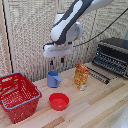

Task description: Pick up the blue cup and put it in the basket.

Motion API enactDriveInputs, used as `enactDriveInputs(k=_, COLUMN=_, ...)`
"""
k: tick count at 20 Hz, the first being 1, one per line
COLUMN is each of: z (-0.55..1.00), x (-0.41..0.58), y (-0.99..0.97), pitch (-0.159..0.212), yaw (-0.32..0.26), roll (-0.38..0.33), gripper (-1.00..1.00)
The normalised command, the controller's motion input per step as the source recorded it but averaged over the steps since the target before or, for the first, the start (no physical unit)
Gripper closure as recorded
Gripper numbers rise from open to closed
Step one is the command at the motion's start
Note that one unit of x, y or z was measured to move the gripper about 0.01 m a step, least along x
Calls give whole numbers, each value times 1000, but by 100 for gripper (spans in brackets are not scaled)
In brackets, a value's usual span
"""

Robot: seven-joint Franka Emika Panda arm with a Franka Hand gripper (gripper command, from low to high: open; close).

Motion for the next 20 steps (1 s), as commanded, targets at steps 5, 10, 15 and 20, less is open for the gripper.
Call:
enactDriveInputs(k=5, z=-393, x=380, y=-2, pitch=122, yaw=4, roll=-16, gripper=-100)
enactDriveInputs(k=10, z=-275, x=385, y=-4, pitch=7, yaw=37, roll=-22, gripper=-100)
enactDriveInputs(k=15, z=-90, x=244, y=4, pitch=39, yaw=6, roll=-21, gripper=100)
enactDriveInputs(k=20, z=-27, x=108, y=0, pitch=15, yaw=-3, roll=-4, gripper=100)
